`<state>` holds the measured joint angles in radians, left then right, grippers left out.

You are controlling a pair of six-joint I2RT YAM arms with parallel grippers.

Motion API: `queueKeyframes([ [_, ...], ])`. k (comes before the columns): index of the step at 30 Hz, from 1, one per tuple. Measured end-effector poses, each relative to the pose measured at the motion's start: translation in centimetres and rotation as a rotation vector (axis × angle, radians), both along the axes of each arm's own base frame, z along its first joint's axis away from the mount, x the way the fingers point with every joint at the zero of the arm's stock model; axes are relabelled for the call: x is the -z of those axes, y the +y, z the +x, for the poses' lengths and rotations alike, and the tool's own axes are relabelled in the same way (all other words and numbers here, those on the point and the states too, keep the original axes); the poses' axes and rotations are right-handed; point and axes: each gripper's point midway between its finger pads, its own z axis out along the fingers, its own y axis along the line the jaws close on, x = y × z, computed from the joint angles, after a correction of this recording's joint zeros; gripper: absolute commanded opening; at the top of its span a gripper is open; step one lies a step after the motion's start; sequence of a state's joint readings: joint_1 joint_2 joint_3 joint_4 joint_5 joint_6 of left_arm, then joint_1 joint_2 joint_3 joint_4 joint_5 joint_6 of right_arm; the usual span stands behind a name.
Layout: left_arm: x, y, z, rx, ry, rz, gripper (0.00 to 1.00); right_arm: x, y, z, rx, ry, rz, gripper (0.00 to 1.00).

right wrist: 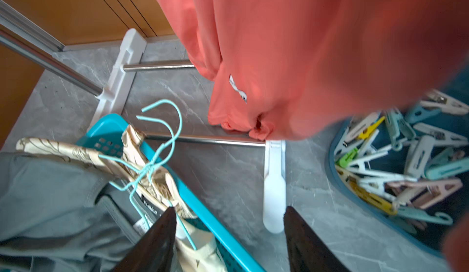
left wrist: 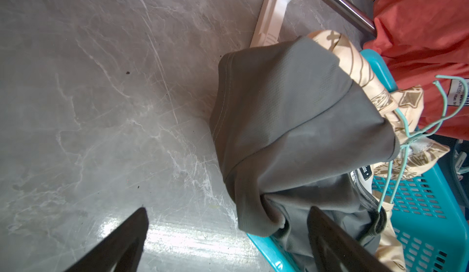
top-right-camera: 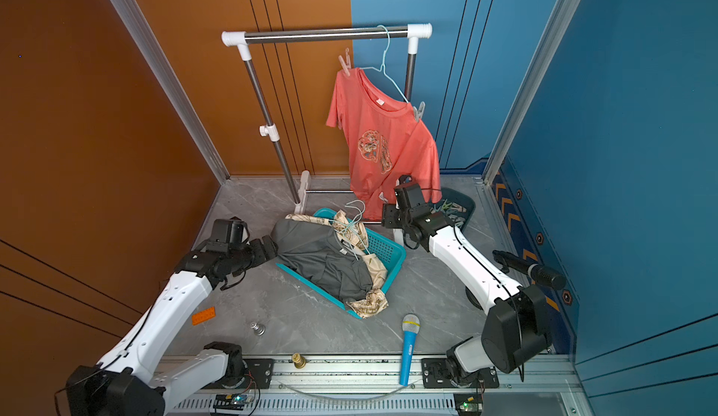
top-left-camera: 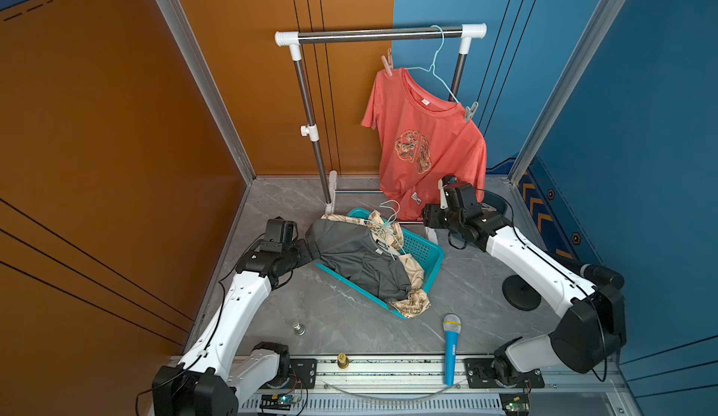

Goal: Use clothespins to secure the t-shirt on both sides of the hanger
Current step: Adjust the basket at the center of the board.

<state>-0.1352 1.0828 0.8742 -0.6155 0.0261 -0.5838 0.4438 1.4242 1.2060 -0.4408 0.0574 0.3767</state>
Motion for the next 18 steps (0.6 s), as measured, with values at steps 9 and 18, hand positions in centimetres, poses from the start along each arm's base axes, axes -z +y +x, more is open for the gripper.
queueKeyframes([
  [9, 2.5, -3.5, 2.5, 0.066, 0.029, -0.025, 0.99, 3.0, -1.8, -4.5, 0.01, 0.108, 0.002, 0.61],
  [18, 4.2, -6.5, 3.0, 0.108, 0.027, -0.041, 0.66, 5.4, -1.5, -6.3, 0.001, 0.21, 0.034, 0.64],
])
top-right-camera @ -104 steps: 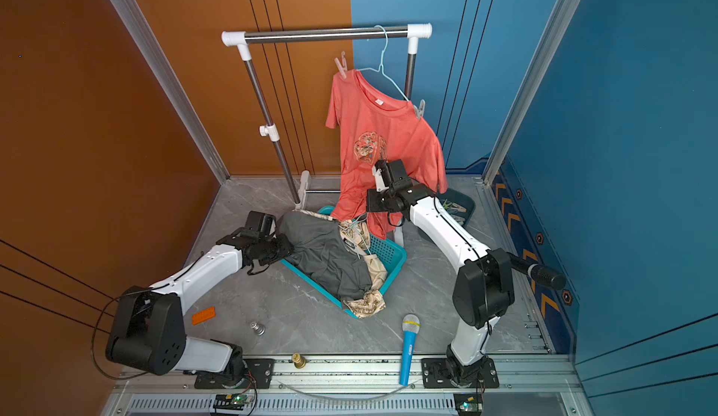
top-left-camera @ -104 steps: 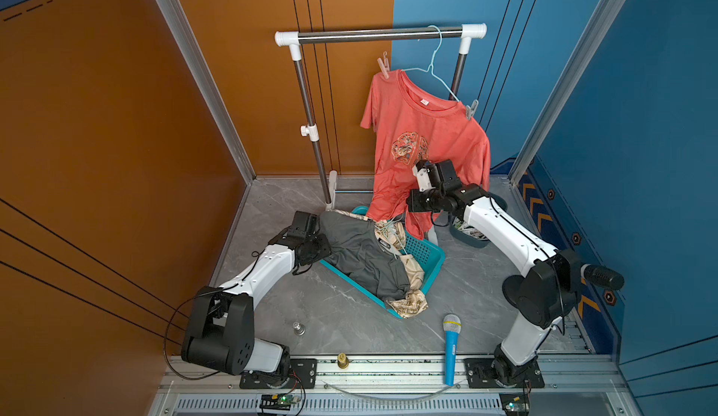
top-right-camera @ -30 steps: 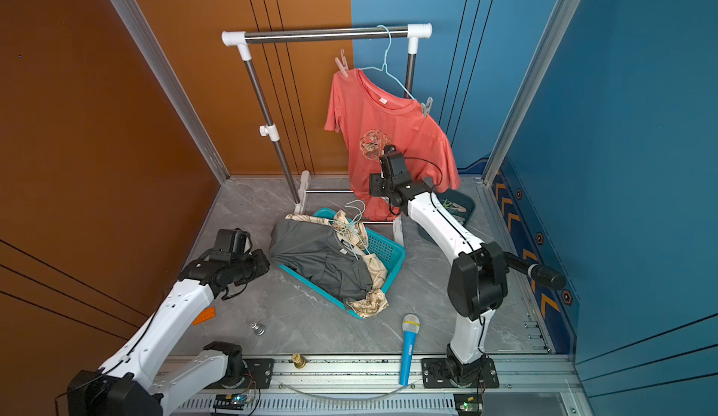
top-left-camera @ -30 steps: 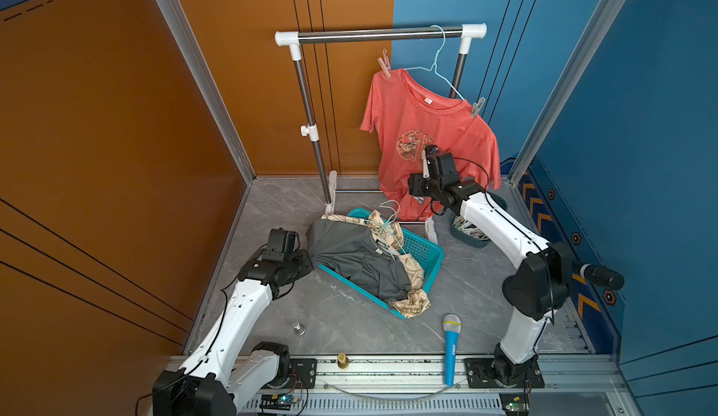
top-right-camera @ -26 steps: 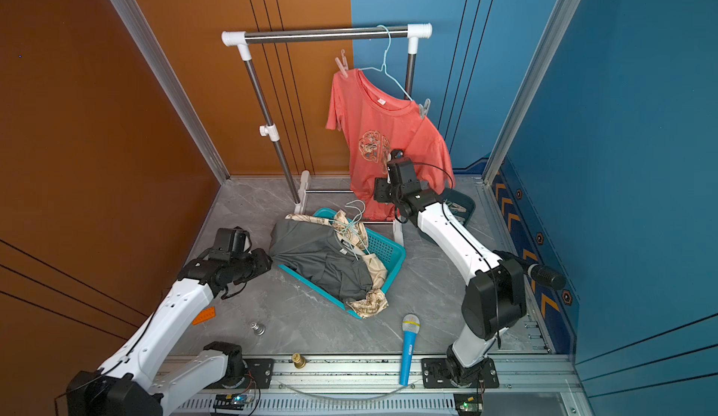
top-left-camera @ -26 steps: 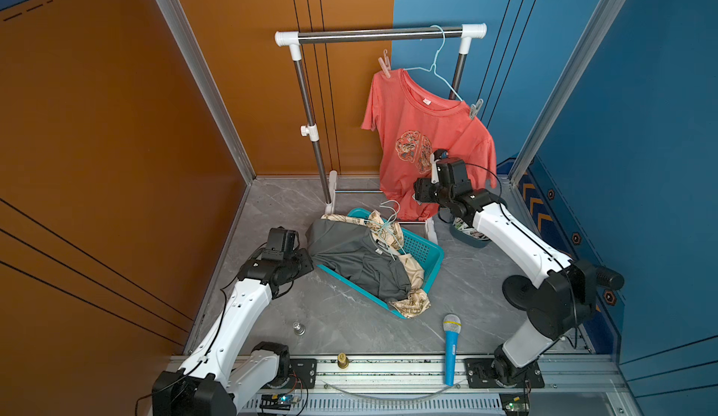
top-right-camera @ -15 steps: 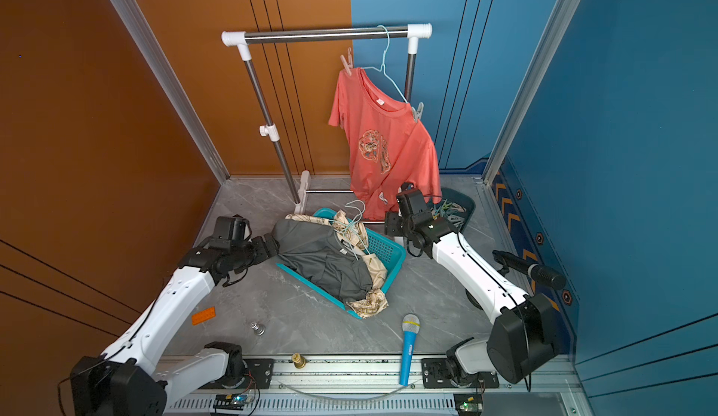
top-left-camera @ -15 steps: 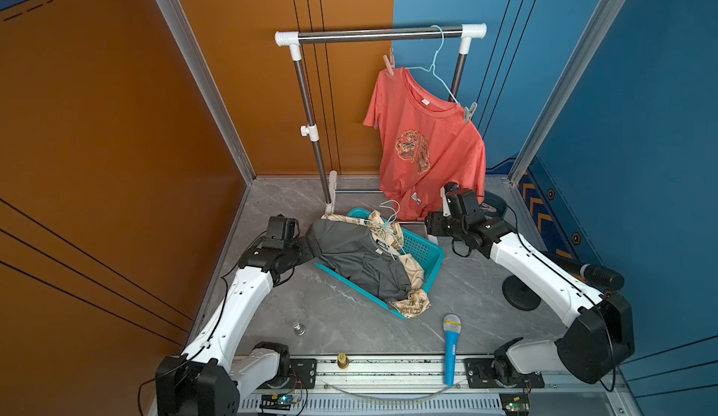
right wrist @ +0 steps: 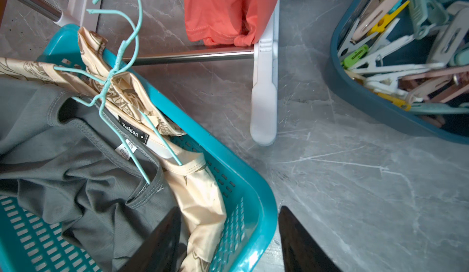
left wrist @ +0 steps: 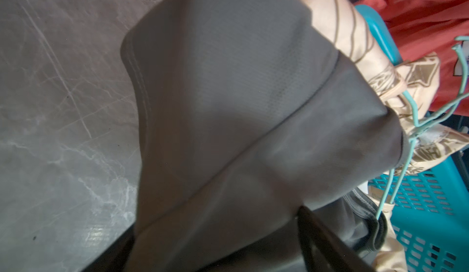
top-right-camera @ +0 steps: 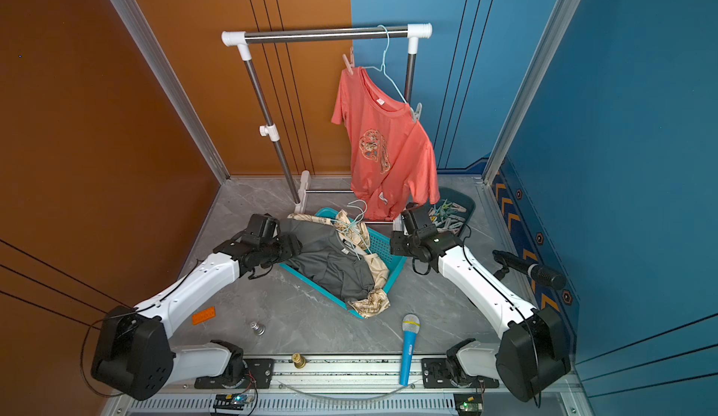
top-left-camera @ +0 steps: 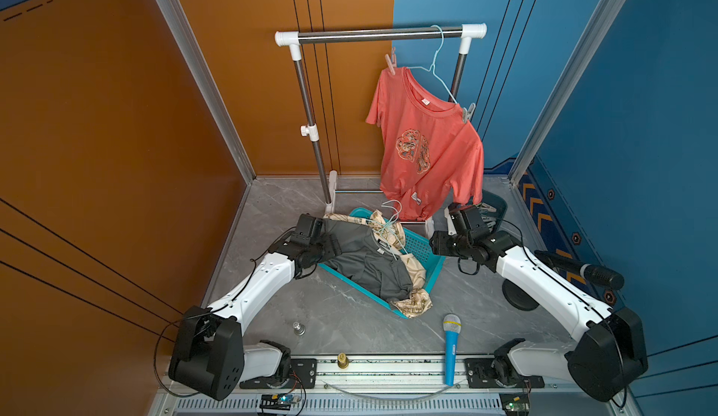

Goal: Use clothespins to secure the t-shirt on both sides of the hanger
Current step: Adjust the basket at the center of the board.

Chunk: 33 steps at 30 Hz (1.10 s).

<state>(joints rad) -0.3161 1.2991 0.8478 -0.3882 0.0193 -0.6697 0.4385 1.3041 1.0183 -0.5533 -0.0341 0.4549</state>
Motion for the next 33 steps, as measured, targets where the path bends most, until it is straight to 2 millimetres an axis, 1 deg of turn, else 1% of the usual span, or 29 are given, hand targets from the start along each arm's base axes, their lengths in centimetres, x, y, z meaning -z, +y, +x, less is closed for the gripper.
queueKeyframes([
  [1, 0.3, 0.0, -0.2, -0.007, 0.003, -0.003, 0.61, 0.2, -0.1, -0.2, 0.001, 0.009, -0.003, 0.64],
  [2, 0.7, 0.2, -0.4, -0.015, 0.005, -0.003, 0.53, 0.4, -0.2, -0.3, 0.004, 0.021, -0.006, 0.65],
  [3, 1.0, 0.3, -0.8, -0.024, 0.006, 0.0, 0.49, 0.8, -0.3, -0.5, 0.006, 0.034, -0.011, 0.64],
  [5, 1.5, 0.3, -1.7, -0.028, 0.011, -0.001, 0.46, 1.7, -0.4, -0.9, 0.009, 0.062, -0.021, 0.64],
  [7, 1.4, 0.1, -2.5, -0.026, 0.002, -0.001, 0.44, 3.0, -0.5, -1.4, 0.007, 0.096, -0.03, 0.63],
  [10, 1.0, 0.4, -3.9, -0.035, -0.019, 0.01, 0.43, 3.9, -0.4, -1.4, 0.013, 0.106, -0.015, 0.63],
  [12, 0.6, 0.8, -5.0, -0.049, -0.035, 0.008, 0.43, 5.2, 0.1, -1.7, 0.003, 0.146, -0.007, 0.62],
  [15, 0.4, 1.9, -6.8, -0.083, -0.05, 0.003, 0.43, 6.7, 0.9, -1.5, -0.015, 0.182, 0.0, 0.62],
  [17, 0.0, 2.7, -8.0, -0.108, -0.062, -0.002, 0.43, 7.3, 1.5, -1.2, -0.027, 0.197, 0.001, 0.62],
  [20, -1.1, 3.8, -9.6, -0.146, -0.096, -0.014, 0.45, 7.4, 2.9, -0.1, -0.05, 0.196, 0.013, 0.61],
  [22, -1.9, 4.5, -10.4, -0.17, -0.124, -0.023, 0.49, 7.1, 4.0, 0.6, -0.071, 0.181, 0.023, 0.61],
  [23, -2.2, 4.8, -10.7, -0.182, -0.135, -0.028, 0.53, 6.9, 4.7, 1.0, -0.084, 0.17, 0.029, 0.62],
  [25, -2.8, 5.3, -11.2, -0.2, -0.156, -0.04, 0.69, 6.6, 5.9, 1.4, -0.117, 0.149, 0.033, 0.62],
  [26, -3.0, 5.4, -11.4, -0.206, -0.16, -0.042, 0.79, 6.4, 6.4, 1.6, -0.134, 0.14, 0.033, 0.63],
  [27, -3.1, 5.5, -11.4, -0.209, -0.158, -0.037, 0.88, 6.1, 6.8, 1.6, -0.147, 0.13, 0.032, 0.63],
  [28, -3.3, 5.6, -11.4, -0.212, -0.152, -0.031, 0.94, 5.9, 7.0, 1.7, -0.155, 0.123, 0.028, 0.64],
  [30, -4.1, 5.6, -11.1, -0.204, -0.142, -0.007, 1.0, 5.3, 7.0, 2.1, -0.163, 0.101, 0.022, 0.65],
  [31, -4.6, 5.5, -10.9, -0.202, -0.139, -0.001, 0.98, 5.0, 6.8, 2.3, -0.16, 0.091, 0.019, 0.65],
  [33, -6.2, 5.2, -10.1, -0.189, -0.149, 0.013, 0.98, 4.0, 5.9, 2.6, -0.15, 0.062, 0.008, 0.65],
])
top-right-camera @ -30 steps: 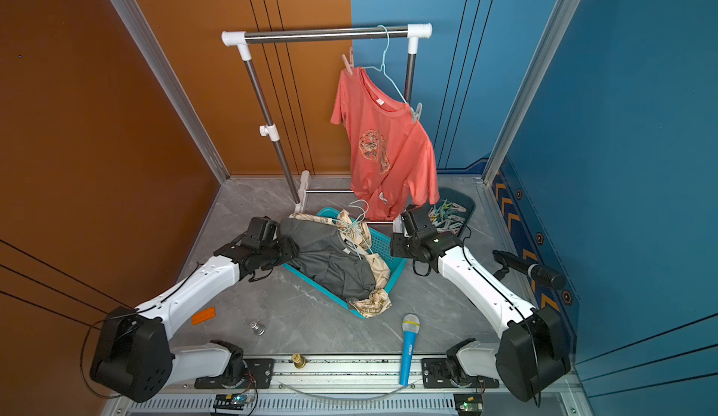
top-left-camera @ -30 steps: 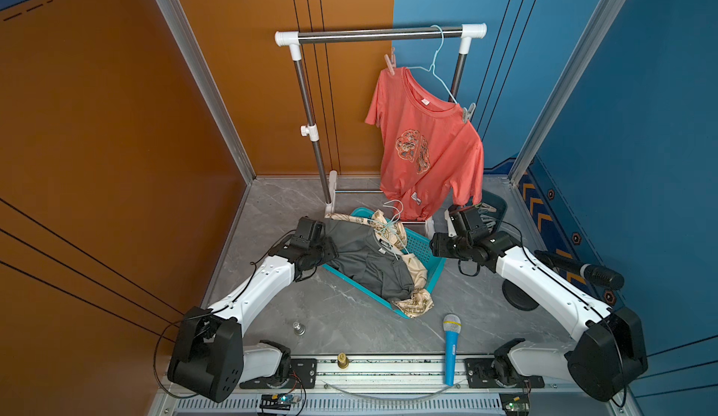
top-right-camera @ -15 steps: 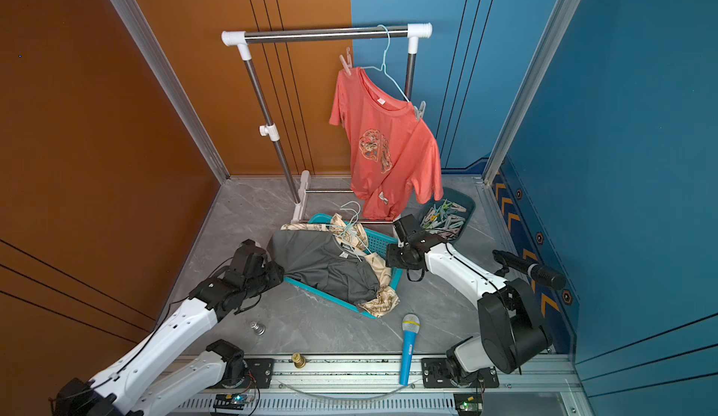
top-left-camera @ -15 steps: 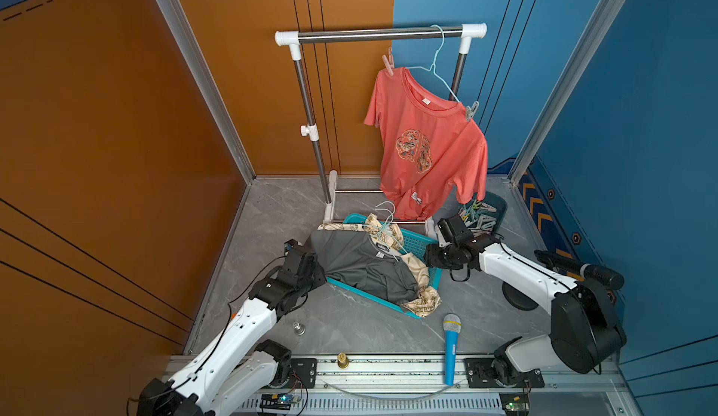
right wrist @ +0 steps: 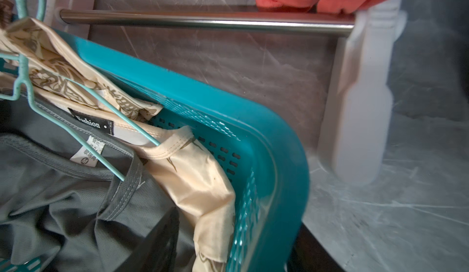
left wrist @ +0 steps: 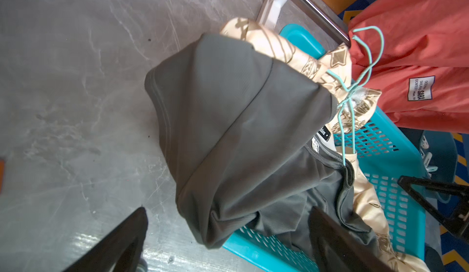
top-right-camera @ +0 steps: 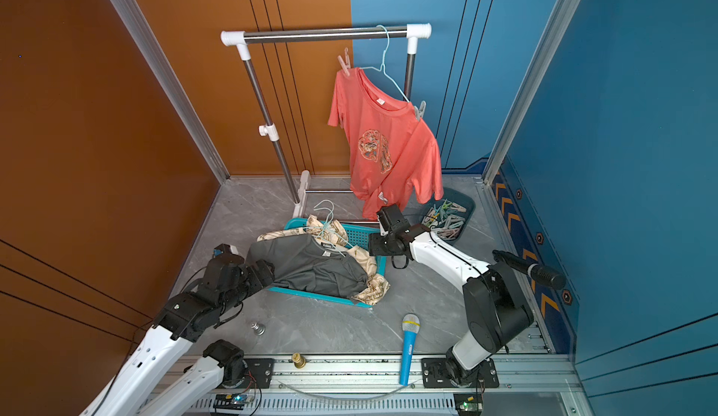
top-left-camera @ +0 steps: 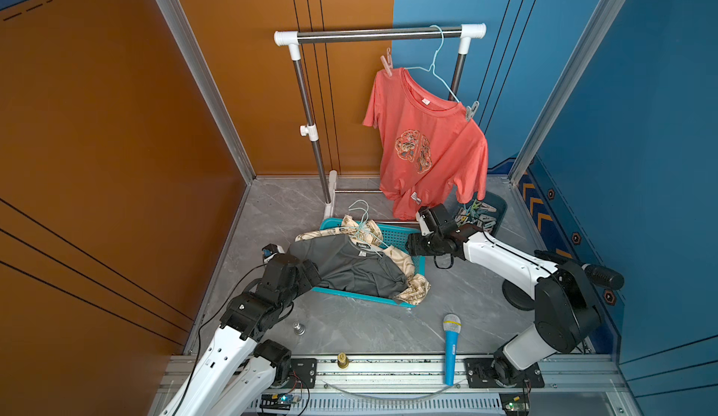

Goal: Use clothespins to secure the t-shirt on both sides of the hanger
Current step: Adjust the basket at the center of the board, then pick up the clothespin from the storage box.

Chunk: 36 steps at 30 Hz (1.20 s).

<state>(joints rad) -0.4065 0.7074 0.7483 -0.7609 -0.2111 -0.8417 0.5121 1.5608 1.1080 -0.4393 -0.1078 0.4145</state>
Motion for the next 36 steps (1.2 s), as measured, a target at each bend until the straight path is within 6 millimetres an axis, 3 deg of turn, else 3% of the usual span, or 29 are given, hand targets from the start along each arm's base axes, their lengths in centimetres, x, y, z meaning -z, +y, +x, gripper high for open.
queueKeyframes([
  [9, -5.4, 0.2, 1.8, 0.004, -0.083, 0.068, 0.98, -10.3, -6.5, 0.0, 0.108, -0.277, -0.005, 0.68],
  [12, -7.7, 0.5, 2.4, -0.001, -0.122, 0.103, 0.98, -12.0, -9.7, -0.3, 0.202, -0.322, -0.023, 0.59],
  [13, -8.7, 0.6, 2.8, -0.002, -0.143, 0.117, 0.98, -12.2, -10.8, -0.4, 0.235, -0.325, -0.031, 0.51],
  [16, -10.5, 0.6, 3.6, -0.002, -0.177, 0.159, 0.98, -11.1, -13.9, -0.7, 0.333, -0.293, -0.052, 0.24],
  [18, -10.8, 0.4, 4.1, 0.006, -0.183, 0.182, 0.98, -9.4, -15.6, -0.9, 0.389, -0.235, -0.07, 0.19],
  [21, -10.4, -0.3, 5.2, 0.033, -0.179, 0.211, 0.98, -6.5, -17.2, -0.9, 0.434, -0.136, -0.105, 0.19],
  [27, -9.0, -2.2, 7.9, 0.106, -0.162, 0.244, 0.98, -1.2, -17.3, 0.4, 0.442, 0.032, -0.162, 0.25],
  [33, -7.3, -3.4, 9.5, 0.168, -0.122, 0.253, 0.98, -0.2, -18.1, 5.6, 0.478, 0.06, -0.21, 0.24],
  [36, -7.3, -3.3, 9.9, 0.171, -0.123, 0.245, 0.97, 0.4, -19.1, 8.0, 0.511, 0.06, -0.235, 0.3],
])
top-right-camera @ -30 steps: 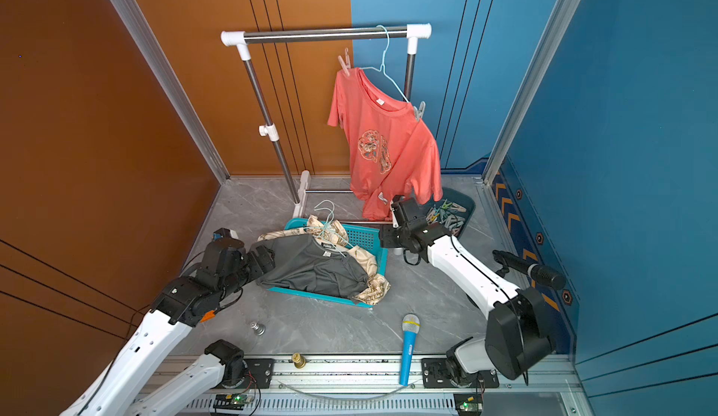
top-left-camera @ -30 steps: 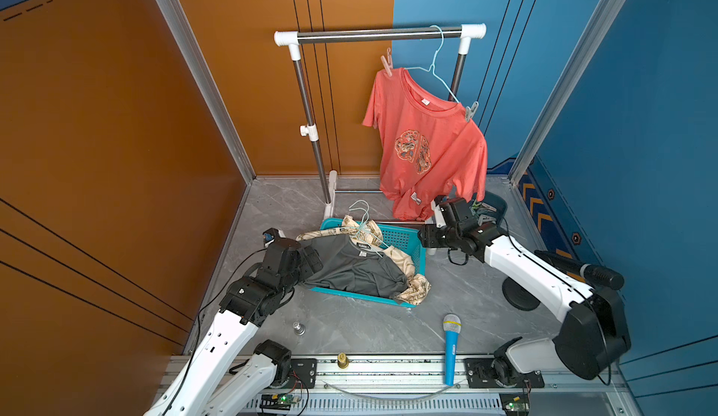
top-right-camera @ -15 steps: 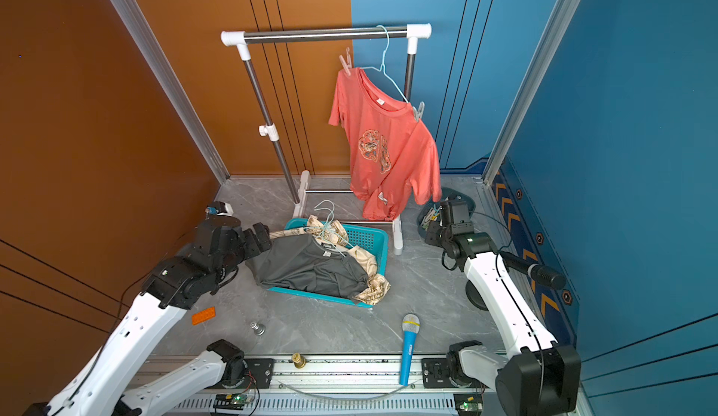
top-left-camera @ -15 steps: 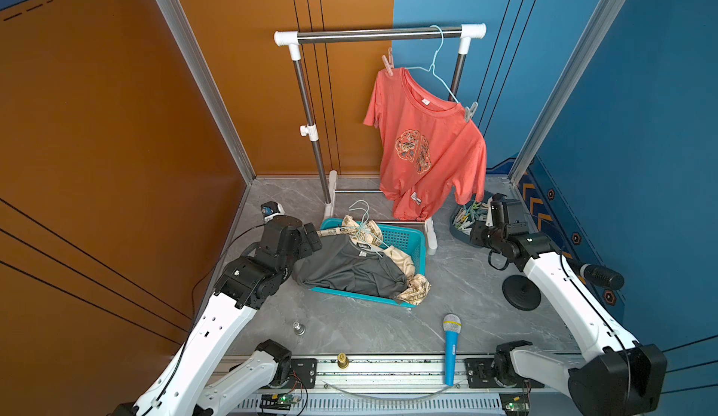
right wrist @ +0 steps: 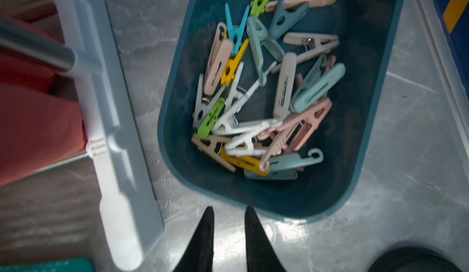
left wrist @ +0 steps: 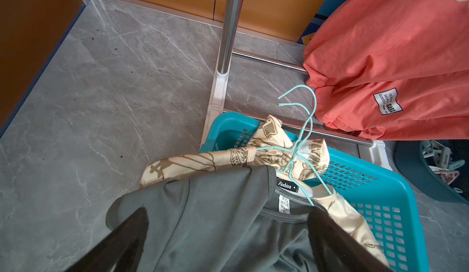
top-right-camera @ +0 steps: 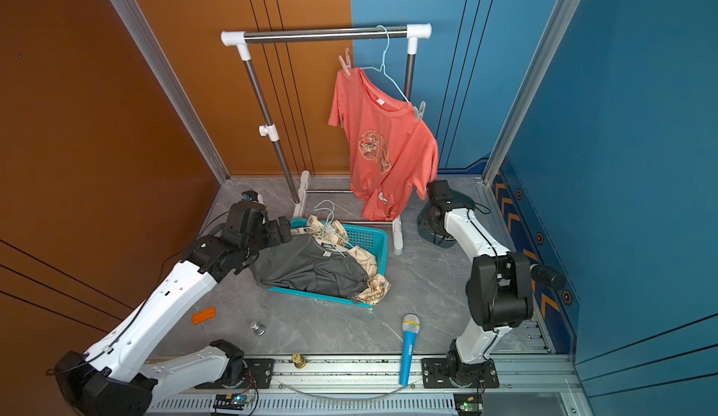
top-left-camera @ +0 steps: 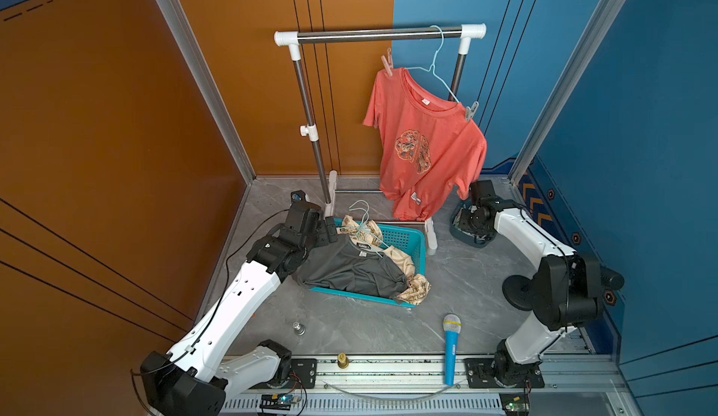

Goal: Use clothespins to secure the t-shirt on both sides of the hanger
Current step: Pick up the clothespin from the storage box.

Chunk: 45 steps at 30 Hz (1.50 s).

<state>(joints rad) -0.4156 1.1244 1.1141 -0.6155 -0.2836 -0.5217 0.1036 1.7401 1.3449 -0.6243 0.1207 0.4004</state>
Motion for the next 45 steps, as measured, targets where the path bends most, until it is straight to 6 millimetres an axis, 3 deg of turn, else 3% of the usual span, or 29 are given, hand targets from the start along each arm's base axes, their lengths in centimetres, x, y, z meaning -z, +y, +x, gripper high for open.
queueKeyframes([
  [8, 0.3, 1.6, 0.8, -0.04, -0.003, -0.029, 0.98, 3.1, -3.5, 4.6, 0.086, 0.049, -0.068, 0.4],
  [17, 0.8, 2.2, 1.1, -0.057, 0.015, -0.041, 0.98, 4.6, -6.6, 6.7, 0.148, 0.065, -0.088, 0.45],
  [24, 1.9, 1.8, 1.6, -0.053, 0.046, -0.056, 0.98, 5.9, -7.9, 7.1, 0.172, 0.086, -0.084, 0.42],
  [31, 1.1, 1.9, 0.9, -0.07, 0.019, -0.089, 0.98, 6.8, -8.3, 7.1, 0.174, 0.101, -0.039, 0.28],
  [37, 0.1, 2.0, 0.3, -0.08, -0.013, -0.122, 0.98, 6.8, -7.9, 7.1, 0.156, 0.101, -0.011, 0.15],
  [45, 0.1, 1.2, -0.1, -0.068, -0.017, -0.141, 0.98, 5.9, -7.1, 6.2, 0.14, 0.093, 0.025, 0.1],
])
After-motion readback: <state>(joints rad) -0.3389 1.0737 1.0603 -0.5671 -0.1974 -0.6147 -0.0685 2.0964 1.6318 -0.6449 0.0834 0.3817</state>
